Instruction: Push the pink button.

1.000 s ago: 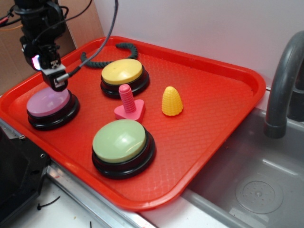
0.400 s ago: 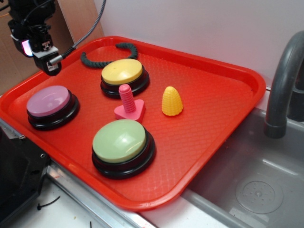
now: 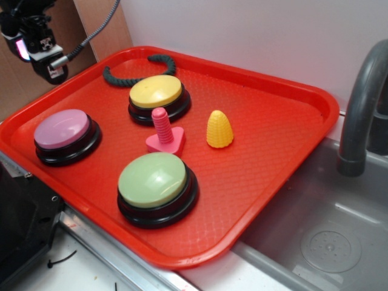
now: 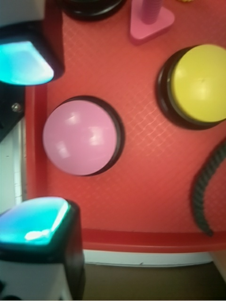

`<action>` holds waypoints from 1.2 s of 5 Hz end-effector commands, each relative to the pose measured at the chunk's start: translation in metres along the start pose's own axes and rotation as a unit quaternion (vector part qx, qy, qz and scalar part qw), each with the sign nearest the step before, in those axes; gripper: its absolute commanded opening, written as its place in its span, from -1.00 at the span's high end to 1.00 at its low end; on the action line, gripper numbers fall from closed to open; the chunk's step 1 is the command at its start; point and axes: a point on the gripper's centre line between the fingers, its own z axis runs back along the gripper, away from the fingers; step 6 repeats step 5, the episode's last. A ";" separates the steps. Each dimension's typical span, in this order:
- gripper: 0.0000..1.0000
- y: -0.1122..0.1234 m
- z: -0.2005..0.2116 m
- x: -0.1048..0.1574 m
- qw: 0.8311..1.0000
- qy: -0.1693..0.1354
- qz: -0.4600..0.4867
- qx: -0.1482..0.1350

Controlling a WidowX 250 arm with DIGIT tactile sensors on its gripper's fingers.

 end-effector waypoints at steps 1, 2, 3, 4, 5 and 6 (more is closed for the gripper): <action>-1.00 0.010 0.028 0.005 0.999 -0.042 0.012 0.014; -1.00 0.008 0.035 0.004 0.999 -0.050 0.011 0.016; -1.00 0.007 0.044 0.001 0.998 -0.059 0.011 0.021; -1.00 0.007 0.049 -0.001 0.997 -0.068 0.013 0.022; -1.00 0.008 0.054 -0.003 0.997 -0.073 0.015 0.028; -1.00 0.008 0.054 -0.003 0.997 -0.073 0.015 0.028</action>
